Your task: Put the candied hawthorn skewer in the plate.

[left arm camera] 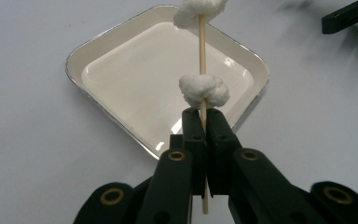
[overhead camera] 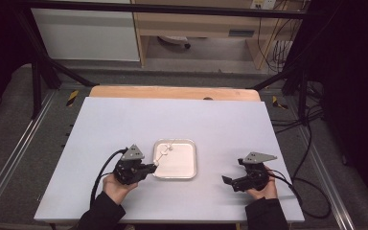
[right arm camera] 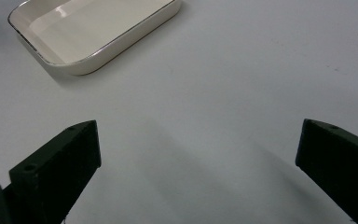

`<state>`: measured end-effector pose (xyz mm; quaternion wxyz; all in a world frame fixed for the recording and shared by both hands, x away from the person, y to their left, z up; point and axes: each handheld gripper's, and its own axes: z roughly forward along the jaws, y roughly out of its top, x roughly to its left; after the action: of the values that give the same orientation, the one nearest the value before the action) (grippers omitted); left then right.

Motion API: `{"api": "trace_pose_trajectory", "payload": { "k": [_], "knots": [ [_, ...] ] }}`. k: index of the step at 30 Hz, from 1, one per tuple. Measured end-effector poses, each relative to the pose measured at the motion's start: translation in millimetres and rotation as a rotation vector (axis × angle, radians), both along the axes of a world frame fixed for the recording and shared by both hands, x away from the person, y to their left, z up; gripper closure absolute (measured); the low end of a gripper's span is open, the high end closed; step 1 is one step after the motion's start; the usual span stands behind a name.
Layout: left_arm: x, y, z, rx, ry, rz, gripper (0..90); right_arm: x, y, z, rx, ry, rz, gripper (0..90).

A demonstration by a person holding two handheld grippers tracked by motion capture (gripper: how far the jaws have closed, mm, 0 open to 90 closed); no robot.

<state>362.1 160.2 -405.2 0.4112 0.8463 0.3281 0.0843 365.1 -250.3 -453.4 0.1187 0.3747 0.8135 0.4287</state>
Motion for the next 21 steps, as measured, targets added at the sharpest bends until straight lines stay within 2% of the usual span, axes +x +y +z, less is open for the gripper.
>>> {"api": "trace_pose_trajectory", "payload": {
  "k": [6, 10, 12, 18, 21],
  "knots": [
    [12.1, -11.0, -1.3, 0.019, 0.023, 0.021, 88.2, -1.5, -1.5, 0.0, 0.000, -0.007, 0.001, 0.6],
    [20.0, -21.8, -4.3, 0.049, 0.033, 0.020, 88.2, -1.5, -2.2, 0.3, 0.000, -0.011, 0.005, 0.6],
    [22.5, -25.4, -5.9, 0.054, 0.041, 0.024, 88.2, -1.6, -2.6, 0.6, 0.001, -0.008, 0.004, 0.6],
    [26.5, -35.9, -14.2, 0.104, 0.052, 0.043, 88.2, -1.7, -2.6, 0.3, 0.008, -0.003, 0.004, 0.6],
    [29.3, -39.5, -18.5, 0.115, 0.072, 0.049, 88.2, -2.0, -2.0, -0.4, 0.002, 0.000, 0.005, 0.6]
  ]
}}
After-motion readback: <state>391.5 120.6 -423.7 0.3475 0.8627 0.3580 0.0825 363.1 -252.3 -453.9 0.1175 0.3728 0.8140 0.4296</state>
